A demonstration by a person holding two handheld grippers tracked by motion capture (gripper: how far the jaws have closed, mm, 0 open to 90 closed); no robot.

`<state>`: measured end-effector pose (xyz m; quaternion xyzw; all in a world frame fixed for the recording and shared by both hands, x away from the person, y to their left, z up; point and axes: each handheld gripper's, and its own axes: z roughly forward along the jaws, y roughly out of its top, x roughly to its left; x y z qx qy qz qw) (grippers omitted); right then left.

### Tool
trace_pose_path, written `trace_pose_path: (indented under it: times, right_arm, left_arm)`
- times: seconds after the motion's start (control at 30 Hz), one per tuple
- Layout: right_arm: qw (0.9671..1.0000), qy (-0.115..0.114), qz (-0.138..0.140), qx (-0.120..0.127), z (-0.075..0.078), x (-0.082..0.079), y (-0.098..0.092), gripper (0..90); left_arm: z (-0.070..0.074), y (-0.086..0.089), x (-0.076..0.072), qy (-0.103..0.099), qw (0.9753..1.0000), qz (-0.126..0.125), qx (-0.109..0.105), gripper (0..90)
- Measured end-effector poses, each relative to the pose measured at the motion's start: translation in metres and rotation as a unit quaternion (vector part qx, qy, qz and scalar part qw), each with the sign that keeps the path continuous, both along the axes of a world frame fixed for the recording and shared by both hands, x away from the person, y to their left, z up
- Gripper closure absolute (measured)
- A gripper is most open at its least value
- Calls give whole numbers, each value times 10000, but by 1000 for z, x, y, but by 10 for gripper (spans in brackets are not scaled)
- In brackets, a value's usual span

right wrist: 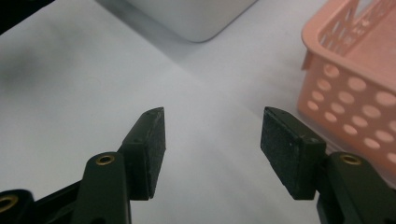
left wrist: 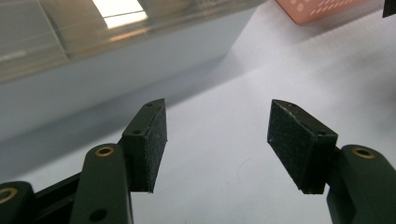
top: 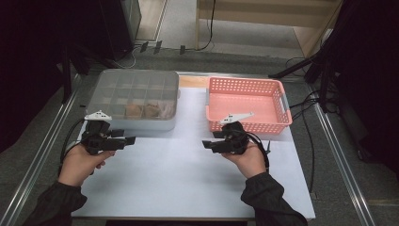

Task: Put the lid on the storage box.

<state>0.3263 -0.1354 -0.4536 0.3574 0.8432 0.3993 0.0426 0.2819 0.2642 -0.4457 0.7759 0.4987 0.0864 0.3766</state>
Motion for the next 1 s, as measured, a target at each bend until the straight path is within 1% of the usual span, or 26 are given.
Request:
trace_pose_path:
  times: [0.07,0.1,0.17,0.2,0.27,0.37,0.5,0.57,0.6,0.73,0.83,0.87,0.93,1.0]
  right_arm:
    - [9999,-76,-60,-37,-5,-4,-5,416]
    - [9999,-82,-71,-32,-6,-6,-7,416]
    - [9999,-80,-86,-5,-11,-9,-10,414]
    - [9999,-58,-92,-24,-13,-10,-11,413]
    - [9999,-72,-102,-89,-17,-12,-14,411]
    - [9999,-72,-101,-114,-21,-14,-16,407]
    - [9997,-147,-74,-166,-25,-18,-17,400]
    - [9997,-180,-54,-135,-28,-20,-17,397]
    - [9998,-158,-73,-123,-29,-21,-17,395]
    - [9997,-172,-30,-186,-35,-20,-18,394]
    - [9997,-116,-96,-179,-37,-17,-19,392]
    - [9997,-92,-98,-187,-38,-16,-19,391]
    - [9997,-57,-86,-213,-40,-15,-19,390]
    - [9996,-46,-50,-266,-43,-15,-18,391]
  left_arm:
    - [-3,-2,-2,-5,10000,11,-16,392]
    - [-5,-2,-3,-19,10000,-5,-36,393]
    - [-8,-4,-6,-110,9999,-33,-57,407]
    - [-8,-4,-6,-110,9999,-33,-57,408]
    - [-14,-5,-10,-159,9999,-31,-35,408]
    - [-20,-7,-13,-166,9998,-16,-70,406]
    - [-25,-8,-17,-226,9997,-65,-29,402]
    - [-28,-7,-17,-271,9996,-94,-10,400]
    - [-29,-6,-17,-286,9995,-120,-20,396]
    - [-36,-4,-18,-275,9996,-91,-3,395]
    - [-42,-3,-16,-213,9997,-107,58,395]
    - [-43,-3,-16,-200,9997,-97,72,394]
    - [-46,-3,-16,-171,9996,-153,132,394]
    - [-47,-4,-16,-154,9997,-169,132,394]
